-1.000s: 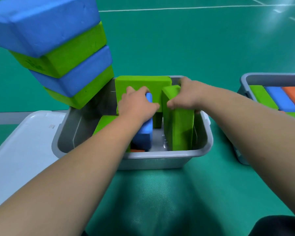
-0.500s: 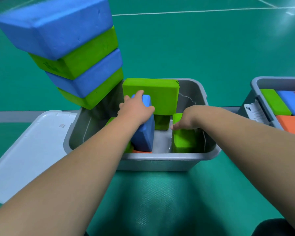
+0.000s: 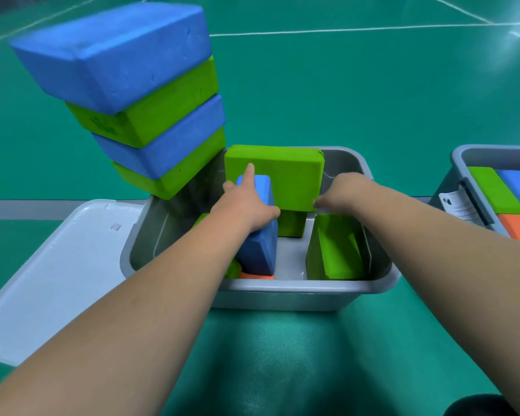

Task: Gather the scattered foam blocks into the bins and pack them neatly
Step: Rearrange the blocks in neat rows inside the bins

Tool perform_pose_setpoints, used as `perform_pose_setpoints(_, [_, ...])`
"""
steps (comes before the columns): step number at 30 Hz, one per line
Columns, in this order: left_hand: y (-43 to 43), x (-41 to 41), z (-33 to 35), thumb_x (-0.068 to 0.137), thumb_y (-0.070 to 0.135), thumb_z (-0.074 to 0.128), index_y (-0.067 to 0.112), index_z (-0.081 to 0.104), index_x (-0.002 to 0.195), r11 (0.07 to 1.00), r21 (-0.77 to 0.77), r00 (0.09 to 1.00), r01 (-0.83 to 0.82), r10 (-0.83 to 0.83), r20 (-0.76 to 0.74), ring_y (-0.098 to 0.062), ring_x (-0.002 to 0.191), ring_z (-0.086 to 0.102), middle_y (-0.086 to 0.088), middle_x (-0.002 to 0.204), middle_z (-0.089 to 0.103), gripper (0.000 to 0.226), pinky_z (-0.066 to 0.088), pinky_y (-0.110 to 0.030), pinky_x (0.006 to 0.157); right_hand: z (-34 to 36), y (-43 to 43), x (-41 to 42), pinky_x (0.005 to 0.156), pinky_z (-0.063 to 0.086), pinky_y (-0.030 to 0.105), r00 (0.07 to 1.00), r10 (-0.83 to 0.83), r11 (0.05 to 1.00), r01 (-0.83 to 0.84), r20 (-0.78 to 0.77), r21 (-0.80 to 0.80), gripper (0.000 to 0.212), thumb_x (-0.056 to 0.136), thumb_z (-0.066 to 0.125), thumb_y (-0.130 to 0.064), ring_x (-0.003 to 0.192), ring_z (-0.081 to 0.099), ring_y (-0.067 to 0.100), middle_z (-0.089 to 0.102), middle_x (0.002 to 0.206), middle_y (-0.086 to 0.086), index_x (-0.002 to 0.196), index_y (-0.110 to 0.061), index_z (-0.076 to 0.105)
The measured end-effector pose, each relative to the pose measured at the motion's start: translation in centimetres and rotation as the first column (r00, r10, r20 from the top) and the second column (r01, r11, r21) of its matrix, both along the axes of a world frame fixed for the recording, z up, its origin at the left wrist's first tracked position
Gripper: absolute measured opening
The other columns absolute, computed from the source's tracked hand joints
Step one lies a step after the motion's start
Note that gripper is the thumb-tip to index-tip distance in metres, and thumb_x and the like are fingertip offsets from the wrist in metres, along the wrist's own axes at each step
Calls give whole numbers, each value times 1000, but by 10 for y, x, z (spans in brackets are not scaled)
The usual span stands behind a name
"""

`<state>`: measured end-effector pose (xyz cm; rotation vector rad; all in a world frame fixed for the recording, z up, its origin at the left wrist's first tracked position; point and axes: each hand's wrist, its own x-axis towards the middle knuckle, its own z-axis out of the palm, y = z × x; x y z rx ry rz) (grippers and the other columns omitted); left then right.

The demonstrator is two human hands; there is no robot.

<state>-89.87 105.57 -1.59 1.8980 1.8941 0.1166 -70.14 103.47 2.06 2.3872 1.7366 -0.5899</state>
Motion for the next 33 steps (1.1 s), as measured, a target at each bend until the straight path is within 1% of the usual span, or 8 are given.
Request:
perform_pose_setpoints(3, [-3, -2, 0, 81, 59, 70, 41, -12, 162, 1000, 5, 1000, -22, 22, 4, -36, 124, 57, -15, 160, 24, 117, 45, -41, 88, -9, 18, 5, 82, 44, 33, 950, -142, 949, 211, -278, 234, 80, 86, 78, -38, 123, 59, 35, 57, 139, 20, 146, -1, 39])
perform_pose_setpoints(6, [-7, -6, -2, 81, 59, 69, 39, -11, 163, 1000, 16, 1000, -14, 14, 13, -37, 125, 57, -16, 159, 26, 116, 47, -44, 94, -23, 36, 4, 101, 44, 36, 921, -79, 929, 207, -381, 307, 105, 82, 83, -37, 132, 53, 35, 45, 152, 20, 162, -13, 20])
perform_pose_setpoints(10, [-10, -11, -2, 82, 58, 67, 37, -10, 163, 1000, 22, 1000, 14, -14, 22, -39, 123, 57, -19, 156, 29, 114, 48, -45, 100, -38, 48, -3, 78, 48, 33, 905, -48, 910, 214, -423, 355, 74, 80, 80, -27, 86, 63, 27, 44, 135, 16, 142, -23, 40])
perform_pose_setpoints(15, [-9, -15, -5, 83, 57, 66, 37, -8, 163, 999, 39, 999, 9, -10, 31, -39, 123, 58, -20, 153, 32, 112, 47, -44, 100, -45, 50, -9, 63, 44, 35, 890, 8, 897, 195, -456, 396, 55, 76, 75, -12, 74, 57, 24, 57, 114, 9, 115, -26, 38])
perform_pose_setpoints(19, [-9, -16, -7, 83, 57, 67, 33, -6, 164, 997, 73, 999, 1, -4, 42, -37, 123, 57, -18, 151, 35, 112, 46, -41, 95, -28, 50, -9, 84, 54, 37, 868, 121, 829, 179, -482, 530, 72, 69, 84, -19, 95, 62, 23, 58, 120, -2, 128, -28, 45])
perform_pose_setpoints(24, [-5, -10, -7, 83, 57, 64, 29, 3, 164, 989, 119, 996, -85, 82, 26, -36, 121, 58, -13, 147, 40, 105, 40, -38, 81, 17, 45, -4, 98, 39, 23, 823, 149, 659, 330, -548, 676, 82, 72, 84, -35, 115, 52, 10, 54, 135, -7, 143, -29, 44])
perform_pose_setpoints(28, [-3, 2, -5, 84, 56, 60, 27, 10, 162, 983, 160, 995, -94, 95, -4, -35, 115, 60, -10, 141, 42, 97, 42, -40, 78, 44, 34, 9, 105, 43, 33, 879, 32, 498, 399, -477, 770, 79, 73, 80, -48, 123, 57, 22, 58, 137, 2, 137, -17, 45])
perform_pose_setpoints(33, [-2, 20, -10, 84, 60, 57, 31, 5, 163, 985, 171, 998, -26, 34, -45, -37, 120, 58, -11, 143, 39, 100, 49, -46, 88, 61, 22, 29, 103, 46, 49, 912, -172, 528, 404, -371, 747, 72, 78, 74, -48, 120, 56, 41, 57, 132, 16, 131, -9, 42])
